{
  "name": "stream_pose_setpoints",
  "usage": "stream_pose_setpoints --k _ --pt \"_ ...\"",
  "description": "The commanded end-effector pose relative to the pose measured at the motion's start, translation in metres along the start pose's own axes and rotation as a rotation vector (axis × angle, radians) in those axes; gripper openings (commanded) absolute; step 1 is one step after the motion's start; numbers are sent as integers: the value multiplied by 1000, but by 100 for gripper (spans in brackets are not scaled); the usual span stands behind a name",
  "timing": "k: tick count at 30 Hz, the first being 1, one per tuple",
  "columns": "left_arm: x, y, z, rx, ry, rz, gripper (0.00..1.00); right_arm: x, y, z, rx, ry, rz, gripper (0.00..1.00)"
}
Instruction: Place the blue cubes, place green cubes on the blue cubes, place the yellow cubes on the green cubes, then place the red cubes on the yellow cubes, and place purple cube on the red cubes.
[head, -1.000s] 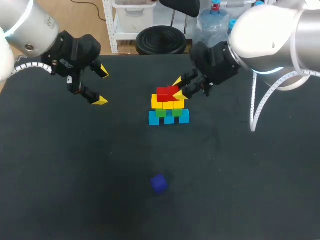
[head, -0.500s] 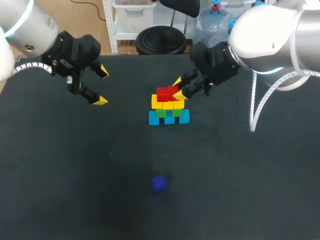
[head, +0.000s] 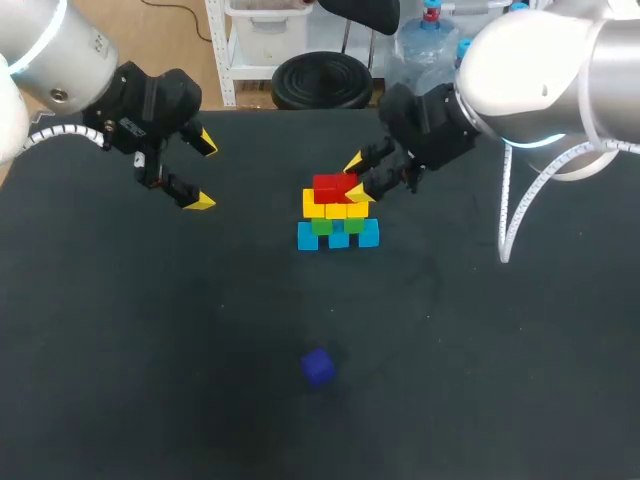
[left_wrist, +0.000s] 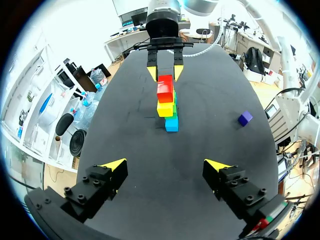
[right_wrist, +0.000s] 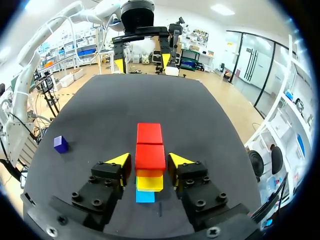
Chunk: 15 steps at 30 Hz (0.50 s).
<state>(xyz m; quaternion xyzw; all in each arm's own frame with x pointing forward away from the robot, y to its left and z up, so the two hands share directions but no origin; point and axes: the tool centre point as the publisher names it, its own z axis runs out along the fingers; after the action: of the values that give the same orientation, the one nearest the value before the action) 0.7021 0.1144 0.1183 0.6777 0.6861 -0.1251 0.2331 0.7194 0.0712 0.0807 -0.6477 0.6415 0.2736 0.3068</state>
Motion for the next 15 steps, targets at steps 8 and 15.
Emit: stream_pose_setpoints --k 8,15 --pt "1 0 0 0 -3 3 100 1 -3 -6 6 -1 10 100" --pt "1 0 0 0 -3 3 100 -1 -4 -29 39 -11 11 100"
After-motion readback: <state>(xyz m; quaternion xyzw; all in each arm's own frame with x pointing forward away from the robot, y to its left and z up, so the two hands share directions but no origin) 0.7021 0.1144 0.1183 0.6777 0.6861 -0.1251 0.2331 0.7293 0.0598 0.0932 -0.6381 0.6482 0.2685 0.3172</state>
